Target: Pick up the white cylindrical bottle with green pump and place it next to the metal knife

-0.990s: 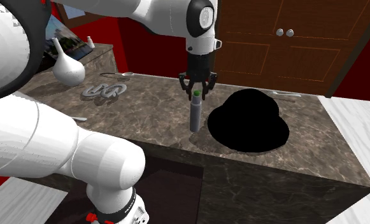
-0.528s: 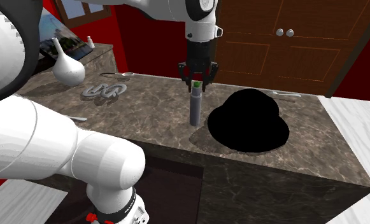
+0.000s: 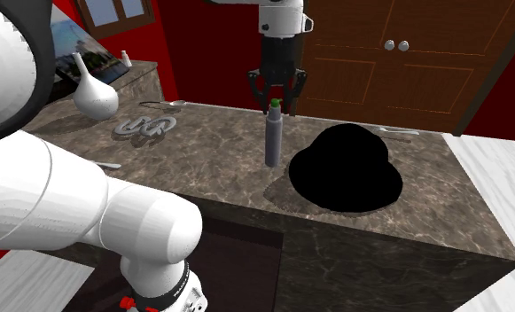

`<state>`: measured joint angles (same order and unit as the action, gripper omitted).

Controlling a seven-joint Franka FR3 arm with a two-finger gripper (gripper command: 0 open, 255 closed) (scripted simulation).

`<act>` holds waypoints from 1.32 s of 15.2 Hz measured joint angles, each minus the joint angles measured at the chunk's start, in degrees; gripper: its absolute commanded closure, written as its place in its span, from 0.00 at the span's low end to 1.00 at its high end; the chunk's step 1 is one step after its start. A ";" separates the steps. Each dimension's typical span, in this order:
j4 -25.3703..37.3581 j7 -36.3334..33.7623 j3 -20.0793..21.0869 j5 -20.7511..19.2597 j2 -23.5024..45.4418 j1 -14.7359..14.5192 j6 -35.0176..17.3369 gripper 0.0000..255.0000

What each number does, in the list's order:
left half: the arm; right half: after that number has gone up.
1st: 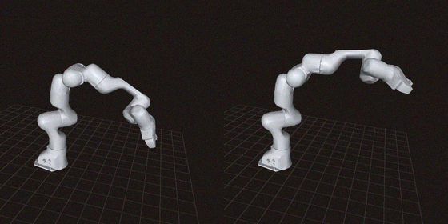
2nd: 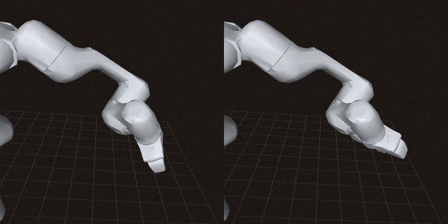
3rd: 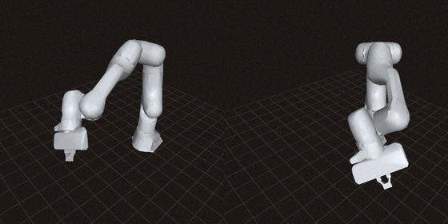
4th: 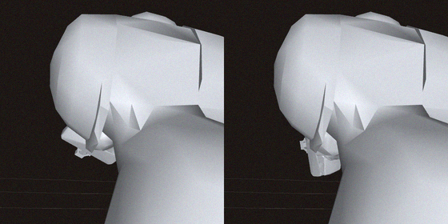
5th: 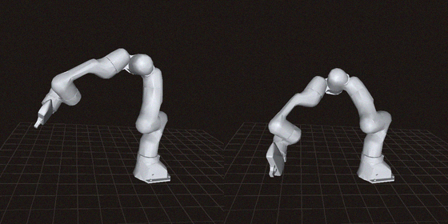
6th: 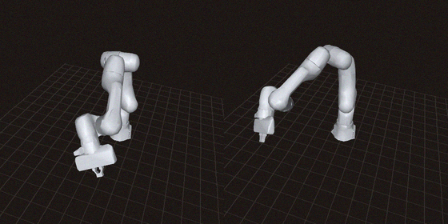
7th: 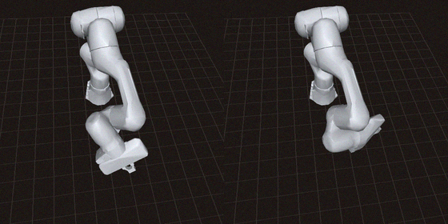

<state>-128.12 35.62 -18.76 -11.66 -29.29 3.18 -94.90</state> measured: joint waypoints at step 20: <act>18.31 1.35 1.32 1.54 3.34 -0.86 15.03 1.00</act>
<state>-109.81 36.97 -17.44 -10.12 -25.95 2.32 -79.87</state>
